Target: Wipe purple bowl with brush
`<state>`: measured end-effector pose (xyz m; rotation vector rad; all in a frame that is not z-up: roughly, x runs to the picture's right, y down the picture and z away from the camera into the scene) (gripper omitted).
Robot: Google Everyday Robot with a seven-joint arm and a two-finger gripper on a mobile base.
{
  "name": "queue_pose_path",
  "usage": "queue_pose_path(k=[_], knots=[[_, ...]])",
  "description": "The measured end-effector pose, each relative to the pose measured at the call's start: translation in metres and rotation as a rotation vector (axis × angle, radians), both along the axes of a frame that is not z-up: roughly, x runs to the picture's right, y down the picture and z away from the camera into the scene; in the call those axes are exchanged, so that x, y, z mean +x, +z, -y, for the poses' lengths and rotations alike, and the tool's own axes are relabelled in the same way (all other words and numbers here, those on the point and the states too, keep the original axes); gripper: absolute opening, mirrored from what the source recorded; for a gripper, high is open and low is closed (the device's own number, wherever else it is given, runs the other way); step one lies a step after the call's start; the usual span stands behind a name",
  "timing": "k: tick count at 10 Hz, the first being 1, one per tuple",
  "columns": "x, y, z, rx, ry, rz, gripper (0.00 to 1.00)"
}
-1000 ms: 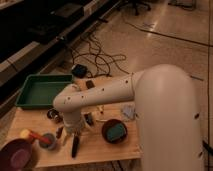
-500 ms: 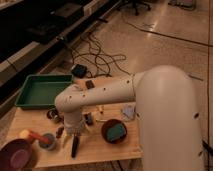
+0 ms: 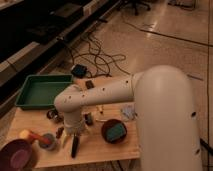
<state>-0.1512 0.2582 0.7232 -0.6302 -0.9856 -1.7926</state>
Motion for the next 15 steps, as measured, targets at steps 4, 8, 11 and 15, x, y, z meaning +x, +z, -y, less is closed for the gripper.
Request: queue_pose_path(k=[4,8,11,15], knots=[[-0.016,0.017,-0.019,0.031,-0.006,-0.004,0.80],[-0.014,0.035,-0.024,0.071,-0.016,-0.043,0.80],[-0.006,0.063,-0.038,0.044,0.013,-0.060,0.80],[-0.007,0.069,-0.038,0.039,0.033,-0.050,0.58]])
